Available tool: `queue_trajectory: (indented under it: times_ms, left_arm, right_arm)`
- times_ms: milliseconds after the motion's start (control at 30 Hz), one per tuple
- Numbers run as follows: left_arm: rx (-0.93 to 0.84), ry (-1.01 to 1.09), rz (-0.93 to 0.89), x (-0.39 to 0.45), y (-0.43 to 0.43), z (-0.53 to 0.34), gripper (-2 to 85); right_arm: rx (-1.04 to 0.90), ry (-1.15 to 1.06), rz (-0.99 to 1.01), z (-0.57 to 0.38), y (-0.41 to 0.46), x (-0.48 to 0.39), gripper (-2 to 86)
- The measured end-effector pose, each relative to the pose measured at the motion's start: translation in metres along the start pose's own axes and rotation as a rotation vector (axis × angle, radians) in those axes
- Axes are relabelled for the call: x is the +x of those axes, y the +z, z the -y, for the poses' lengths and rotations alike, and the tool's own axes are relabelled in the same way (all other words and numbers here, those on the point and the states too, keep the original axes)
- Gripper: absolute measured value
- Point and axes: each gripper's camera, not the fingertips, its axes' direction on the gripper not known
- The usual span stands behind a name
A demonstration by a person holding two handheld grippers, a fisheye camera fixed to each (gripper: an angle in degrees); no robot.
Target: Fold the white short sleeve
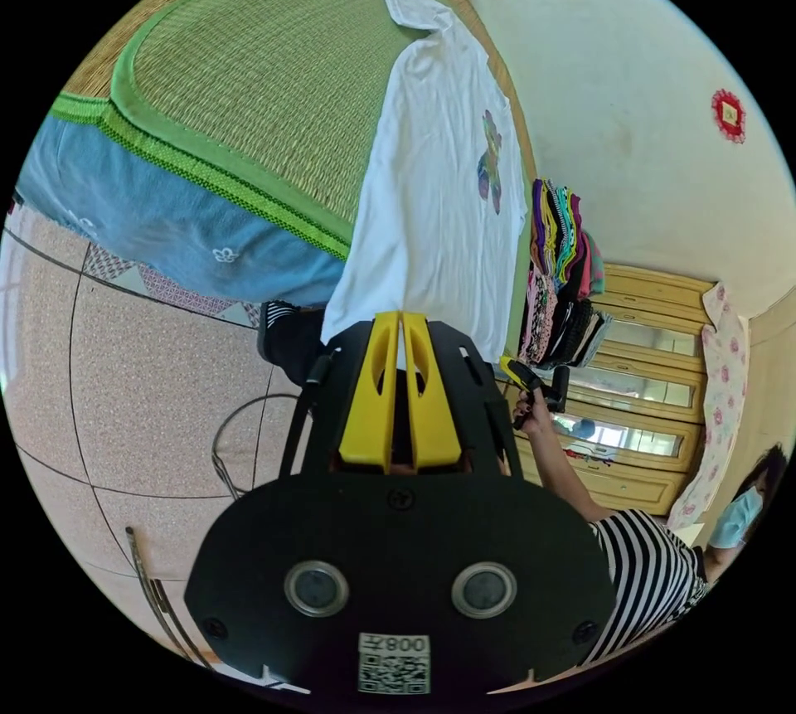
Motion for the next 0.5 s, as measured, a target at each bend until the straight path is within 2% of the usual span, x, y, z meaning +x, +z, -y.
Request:
queue_trajectory:
  times_ms: [300, 500]
  left_arm:
    - [0.052, 0.080, -0.064, -0.019, -0.004, -0.061, 0.4]
    - [0.030, 0.044, -0.002, -0.053, 0.015, -0.105, 0.4]
  right_arm:
    - [0.033, -0.072, 0.187, -0.013, -0.063, 0.012, 1.1]
    - [-0.035, -0.068, 0.214, -0.020, -0.062, 0.026, 1.1]
